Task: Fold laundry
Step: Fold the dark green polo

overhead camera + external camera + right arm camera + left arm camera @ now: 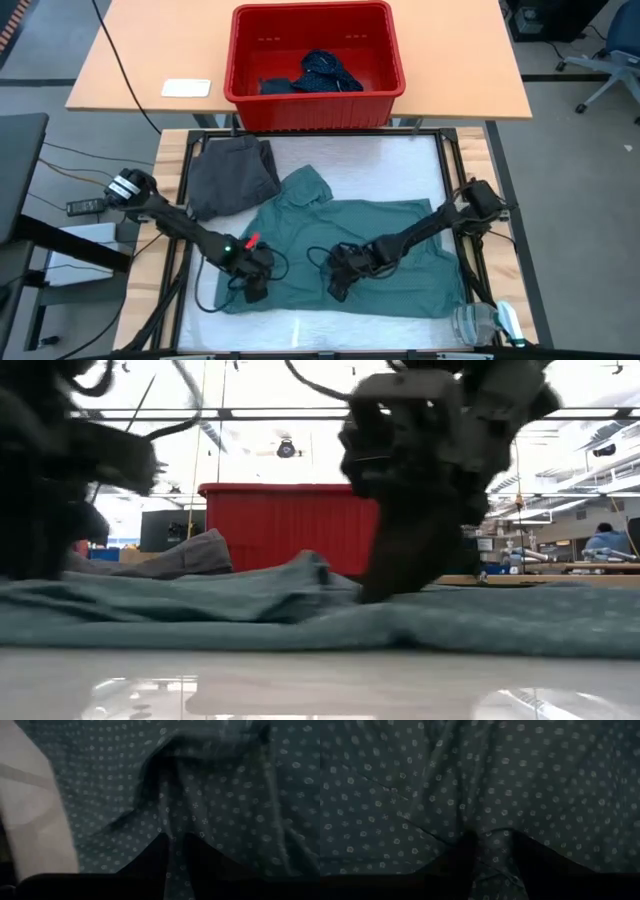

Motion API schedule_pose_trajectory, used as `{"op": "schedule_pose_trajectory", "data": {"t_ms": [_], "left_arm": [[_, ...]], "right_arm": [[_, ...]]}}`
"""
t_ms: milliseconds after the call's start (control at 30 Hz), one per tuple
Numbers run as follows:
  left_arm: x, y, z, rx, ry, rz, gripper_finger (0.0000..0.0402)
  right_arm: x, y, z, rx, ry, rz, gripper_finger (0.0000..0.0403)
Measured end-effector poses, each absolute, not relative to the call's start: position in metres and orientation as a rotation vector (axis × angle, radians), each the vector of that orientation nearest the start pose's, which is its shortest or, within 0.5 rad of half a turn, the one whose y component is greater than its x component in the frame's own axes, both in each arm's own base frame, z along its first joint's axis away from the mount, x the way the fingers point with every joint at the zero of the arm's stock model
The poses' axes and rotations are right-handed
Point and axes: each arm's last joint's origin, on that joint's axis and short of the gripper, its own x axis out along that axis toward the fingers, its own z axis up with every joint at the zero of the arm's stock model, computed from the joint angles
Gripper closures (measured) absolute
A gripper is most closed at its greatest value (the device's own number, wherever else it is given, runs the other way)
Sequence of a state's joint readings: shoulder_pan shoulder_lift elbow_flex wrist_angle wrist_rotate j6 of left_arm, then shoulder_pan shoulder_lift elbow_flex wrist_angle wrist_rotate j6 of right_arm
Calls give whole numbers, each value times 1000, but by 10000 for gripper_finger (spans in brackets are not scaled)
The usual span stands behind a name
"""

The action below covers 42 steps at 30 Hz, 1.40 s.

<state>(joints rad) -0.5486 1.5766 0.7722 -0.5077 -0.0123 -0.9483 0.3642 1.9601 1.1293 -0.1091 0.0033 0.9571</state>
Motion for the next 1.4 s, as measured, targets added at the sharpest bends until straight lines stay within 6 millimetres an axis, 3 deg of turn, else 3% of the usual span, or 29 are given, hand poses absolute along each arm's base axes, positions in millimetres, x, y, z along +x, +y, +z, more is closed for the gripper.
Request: {"op": "schedule_pose_trajectory", "data": {"t_ms": [100, 233, 433, 533, 633, 767, 900, 1000, 1167, 1267, 1400], "left_arm": [[207, -144, 139, -487, 1411, 158, 249], [195, -162, 145, -535, 1435, 133, 249], [183, -182, 149, -619, 1441, 147, 249], [181, -184, 150, -636, 1437, 157, 249], [184, -183, 150, -647, 1427, 166, 249], [190, -180, 151, -680, 1406, 168, 249], [204, -182, 167, -677, 1370, 134, 249], [220, -182, 191, -601, 1312, 103, 249], [249, -148, 225, -396, 1254, 142, 249], [270, -109, 234, -323, 1233, 147, 249], [295, -36, 236, -312, 1179, 150, 249]], "right_arm": [[373, 139, 128, 747, 955, 12, 325], [372, 149, 141, 779, 978, 101, 325], [338, 168, 166, 746, 1141, 26, 325], [316, 177, 163, 687, 1237, -54, 325], [292, 181, 141, 665, 1354, -168, 325], [273, 192, 134, 738, 1391, -188, 332], [257, 210, 149, 755, 1424, -135, 340], [249, 212, 174, 771, 1366, -102, 341], [239, 179, 205, 683, 1283, -227, 325], [236, 146, 219, 588, 1266, -314, 299], [236, 101, 233, 470, 1292, -359, 251]]}}
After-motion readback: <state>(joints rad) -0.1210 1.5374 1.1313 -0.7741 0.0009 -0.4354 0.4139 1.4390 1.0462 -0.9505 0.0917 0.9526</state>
